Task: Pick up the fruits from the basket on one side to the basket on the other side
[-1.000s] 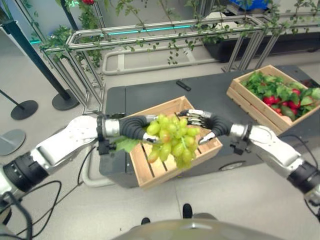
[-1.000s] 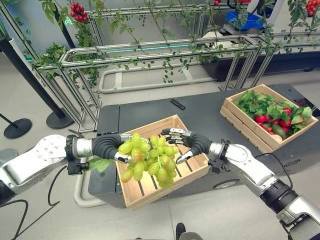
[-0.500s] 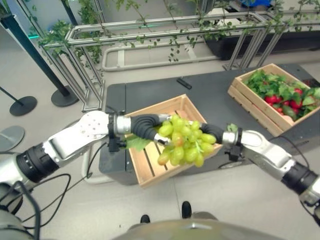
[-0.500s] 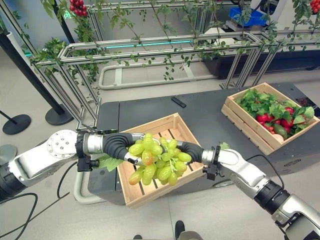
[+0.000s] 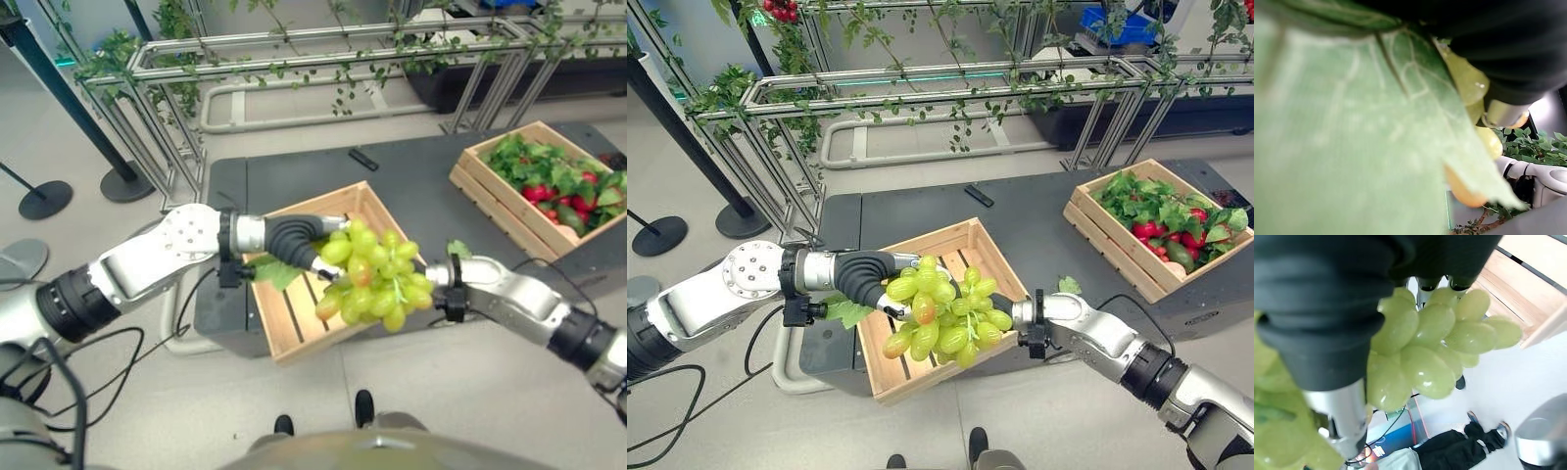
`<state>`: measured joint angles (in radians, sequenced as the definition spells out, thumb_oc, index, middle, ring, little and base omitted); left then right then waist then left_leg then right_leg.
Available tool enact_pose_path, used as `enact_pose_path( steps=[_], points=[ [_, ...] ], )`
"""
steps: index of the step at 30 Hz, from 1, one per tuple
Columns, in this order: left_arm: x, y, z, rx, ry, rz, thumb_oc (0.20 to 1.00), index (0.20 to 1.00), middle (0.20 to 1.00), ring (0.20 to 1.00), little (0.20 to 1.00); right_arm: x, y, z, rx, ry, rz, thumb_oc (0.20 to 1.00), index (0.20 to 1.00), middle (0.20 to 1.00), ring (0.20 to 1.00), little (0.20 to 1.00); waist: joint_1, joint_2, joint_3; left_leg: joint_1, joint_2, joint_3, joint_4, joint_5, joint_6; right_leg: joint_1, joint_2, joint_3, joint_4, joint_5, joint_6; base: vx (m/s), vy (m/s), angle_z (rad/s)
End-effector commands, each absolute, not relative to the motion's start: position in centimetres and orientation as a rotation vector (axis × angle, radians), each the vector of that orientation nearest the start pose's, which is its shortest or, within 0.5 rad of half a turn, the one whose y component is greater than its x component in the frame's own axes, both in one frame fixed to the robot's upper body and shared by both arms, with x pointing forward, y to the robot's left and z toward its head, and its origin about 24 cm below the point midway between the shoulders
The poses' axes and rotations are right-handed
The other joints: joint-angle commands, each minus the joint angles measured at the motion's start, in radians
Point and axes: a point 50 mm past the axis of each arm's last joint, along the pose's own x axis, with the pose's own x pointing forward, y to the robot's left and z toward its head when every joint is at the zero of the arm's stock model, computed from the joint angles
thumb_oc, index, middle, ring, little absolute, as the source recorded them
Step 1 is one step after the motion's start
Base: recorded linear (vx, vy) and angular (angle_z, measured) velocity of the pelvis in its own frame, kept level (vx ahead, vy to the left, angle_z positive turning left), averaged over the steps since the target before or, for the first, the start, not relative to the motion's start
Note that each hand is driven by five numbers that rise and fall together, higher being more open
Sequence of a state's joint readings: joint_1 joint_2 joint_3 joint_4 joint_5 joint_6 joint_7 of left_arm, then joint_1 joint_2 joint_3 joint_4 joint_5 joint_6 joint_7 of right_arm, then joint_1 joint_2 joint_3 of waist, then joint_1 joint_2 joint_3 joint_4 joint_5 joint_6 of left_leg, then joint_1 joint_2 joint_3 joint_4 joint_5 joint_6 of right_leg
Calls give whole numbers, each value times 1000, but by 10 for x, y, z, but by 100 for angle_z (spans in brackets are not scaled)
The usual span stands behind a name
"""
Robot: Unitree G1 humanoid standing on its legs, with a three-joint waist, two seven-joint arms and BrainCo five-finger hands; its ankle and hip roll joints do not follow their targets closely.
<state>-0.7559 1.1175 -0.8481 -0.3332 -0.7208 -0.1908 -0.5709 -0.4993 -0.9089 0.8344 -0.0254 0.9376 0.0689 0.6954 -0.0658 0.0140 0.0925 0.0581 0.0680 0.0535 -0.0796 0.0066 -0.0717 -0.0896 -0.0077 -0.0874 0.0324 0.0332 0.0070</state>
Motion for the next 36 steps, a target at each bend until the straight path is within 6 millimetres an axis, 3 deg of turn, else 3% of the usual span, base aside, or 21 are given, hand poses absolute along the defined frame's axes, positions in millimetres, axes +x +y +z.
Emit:
enact_pose_path(
  steps=[1,4,5,6,7,8,25,26,36],
  points=[
    [240,99,219,568,-496,-1425,200,200,200,200,200,244,-106,105,37,193,1460,1000,1000,1000,1000,1000,-14,-51,-27,2,-59,12,36,-27,35,45,-26,-1,57,-79,106,0,0,0],
    [240,99,220,567,-513,-1418,200,200,200,200,200,243,-103,104,72,196,1467,1000,1000,1000,1000,1000,-12,-52,-26,0,-58,10,35,-26,34,42,-27,-3,56,-78,105,0,0,0],
    [240,99,220,566,-513,-1418,200,200,200,200,200,243,-103,103,72,196,1467,846,846,846,846,846,-12,-51,-27,0,-58,10,35,-25,34,42,-27,-3,56,-78,105,0,0,0],
    [239,99,220,560,-523,-1417,200,200,200,200,200,240,-101,102,95,205,1488,580,580,580,580,580,-11,-52,-25,-1,-58,9,33,-24,34,41,-27,-3,54,-77,105,0,0,0],
    [240,100,219,560,-524,-1413,200,200,200,200,200,240,-100,102,107,209,1494,442,442,442,442,442,-11,-53,-25,-1,-57,9,33,-24,34,41,-27,-4,55,-77,105,0,0,0],
    [240,100,219,553,-526,-1409,200,200,200,200,200,239,-99,102,125,207,1498,200,200,200,200,200,-10,-53,-24,-1,-57,8,33,-23,34,42,-27,-4,54,-77,105,0,0,0],
    [246,108,213,467,-519,-1342,200,200,200,200,200,228,-94,96,278,200,1504,200,200,200,200,200,-7,-55,-24,-4,-55,3,27,-20,33,38,-26,-8,57,-79,104,0,0,0],
    [246,109,212,464,-519,-1333,1000,1000,1000,1000,1000,227,-94,96,290,197,1502,200,200,200,200,200,-7,-55,-24,-4,-56,3,26,-20,34,38,-26,-7,57,-79,104,0,0,0],
    [248,113,210,459,-521,-1294,1000,1000,1000,1000,1000,218,-89,95,369,191,1522,200,200,200,200,200,-9,-55,-26,-4,-56,5,27,-23,35,36,-27,-3,57,-80,104,0,0,0]
  ],
)
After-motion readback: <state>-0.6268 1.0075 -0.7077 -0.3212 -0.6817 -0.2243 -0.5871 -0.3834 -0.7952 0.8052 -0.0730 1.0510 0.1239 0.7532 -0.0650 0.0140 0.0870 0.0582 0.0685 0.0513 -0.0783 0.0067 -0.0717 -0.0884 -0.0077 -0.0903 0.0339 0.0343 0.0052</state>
